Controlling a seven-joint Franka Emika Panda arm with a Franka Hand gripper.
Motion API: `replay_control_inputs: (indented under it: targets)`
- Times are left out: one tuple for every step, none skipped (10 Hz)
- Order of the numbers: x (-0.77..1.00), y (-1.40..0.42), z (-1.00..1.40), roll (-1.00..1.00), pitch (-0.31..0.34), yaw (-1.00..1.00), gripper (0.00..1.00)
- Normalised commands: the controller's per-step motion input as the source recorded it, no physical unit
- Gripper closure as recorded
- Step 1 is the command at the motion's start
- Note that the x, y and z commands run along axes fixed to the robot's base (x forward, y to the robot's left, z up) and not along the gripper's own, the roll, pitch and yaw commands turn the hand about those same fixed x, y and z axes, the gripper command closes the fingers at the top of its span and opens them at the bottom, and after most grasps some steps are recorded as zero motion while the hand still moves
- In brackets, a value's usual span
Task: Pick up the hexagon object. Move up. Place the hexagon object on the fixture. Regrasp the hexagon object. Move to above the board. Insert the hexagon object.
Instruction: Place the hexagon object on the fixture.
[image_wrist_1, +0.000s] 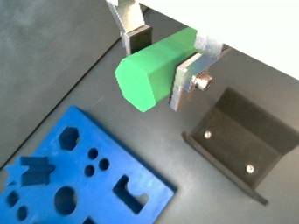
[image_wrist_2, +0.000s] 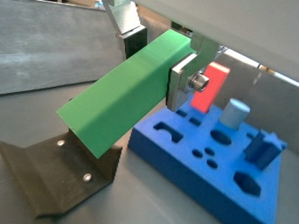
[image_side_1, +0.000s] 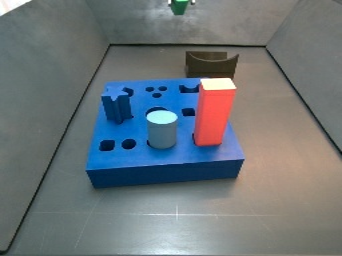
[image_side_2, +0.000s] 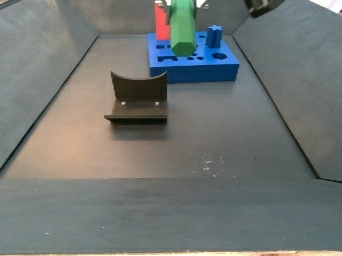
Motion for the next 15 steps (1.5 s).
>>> replay_control_inputs:
  targets:
    - [1.0,0.08,-0.05,-0.68,0.06,-0.11,1.0]
    - [1.0,0.07,-0.05,-0.58,0.052,-0.11,1.0]
    - [1.0,0.07,-0.05,-0.38,0.042,-0.1,1.0]
    - [1.0,0.06,-0.04,-0.25,0.035,-0.1,1.0]
    - [0.93,0.05,-0.03,-0.18,0.022,-0.09,1.0]
    - [0.86,0.05,-0.03,-0.17,0.018,-0.08,1.0]
    - [0.75,0.04,-0.03,-0.17,0.027,-0.07,1.0]
    - [0.66,0.04,-0.02,-0.16,0.036,-0.07,1.0]
    - [0.59,0.04,-0.03,-0.16,0.04,-0.06,1.0]
    - [0.49,0.03,-0.02,-0.16,0.048,-0.05,1.0]
    - [0.42,0.03,-0.02,-0.15,0.061,-0.05,1.0]
    - [0.36,0.03,-0.02,-0.15,0.069,-0.04,1.0]
    - [0.28,0.03,-0.02,-0.15,0.078,-0.04,1.0]
    - [0.23,0.03,-0.02,-0.15,0.085,-0.04,1.0]
    - [0.19,0.03,-0.01,-0.15,0.087,-0.04,1.0]
